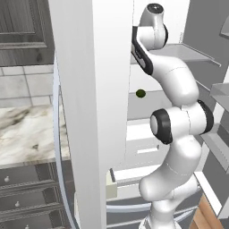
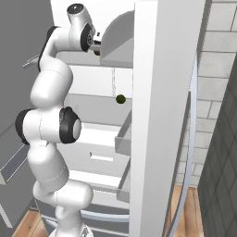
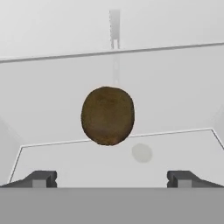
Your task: Pick up the tangerine and kiwi from the fridge and place one fruit on each plate on the dining counter.
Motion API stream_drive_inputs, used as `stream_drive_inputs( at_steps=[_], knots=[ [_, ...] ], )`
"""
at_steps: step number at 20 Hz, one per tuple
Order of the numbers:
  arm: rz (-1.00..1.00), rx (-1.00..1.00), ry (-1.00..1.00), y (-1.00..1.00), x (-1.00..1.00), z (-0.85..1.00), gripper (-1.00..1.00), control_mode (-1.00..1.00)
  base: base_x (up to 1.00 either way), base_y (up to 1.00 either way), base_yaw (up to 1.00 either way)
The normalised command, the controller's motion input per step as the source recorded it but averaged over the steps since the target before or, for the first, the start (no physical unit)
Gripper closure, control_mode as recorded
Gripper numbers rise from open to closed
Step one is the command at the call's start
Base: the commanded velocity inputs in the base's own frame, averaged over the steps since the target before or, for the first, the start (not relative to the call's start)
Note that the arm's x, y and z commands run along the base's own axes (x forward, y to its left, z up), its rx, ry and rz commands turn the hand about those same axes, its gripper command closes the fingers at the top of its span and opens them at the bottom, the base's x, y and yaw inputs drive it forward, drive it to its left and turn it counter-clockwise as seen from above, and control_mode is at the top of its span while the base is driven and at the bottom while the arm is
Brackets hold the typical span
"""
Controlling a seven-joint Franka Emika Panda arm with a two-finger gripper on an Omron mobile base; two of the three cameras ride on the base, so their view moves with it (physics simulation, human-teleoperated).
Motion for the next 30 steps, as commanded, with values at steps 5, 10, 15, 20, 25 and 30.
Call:
stream_drive_inputs(
  at_steps=[5,10,15,20,25,30],
  knots=[
    [0.00,0.00,-0.12,-0.02,0.22,-0.01,-1.00,-1.00,0.00,0.00,0.00],
    [0.00,0.00,-0.04,-0.01,0.54,0.01,-1.00,-1.00,0.00,0.00,0.00],
    [0.00,0.00,0.08,0.00,0.39,0.02,-1.00,-1.00,0.00,0.00,0.00],
    [0.00,0.00,0.13,0.00,0.16,0.02,-1.00,-1.00,0.00,0.00,0.00],
    [0.00,0.00,0.04,0.00,0.00,-0.03,-1.00,-1.00,0.00,0.00,0.00],
    [0.00,0.00,0.06,0.00,0.00,-0.17,-1.00,-1.00,0.00,0.00,0.00]
  ],
)
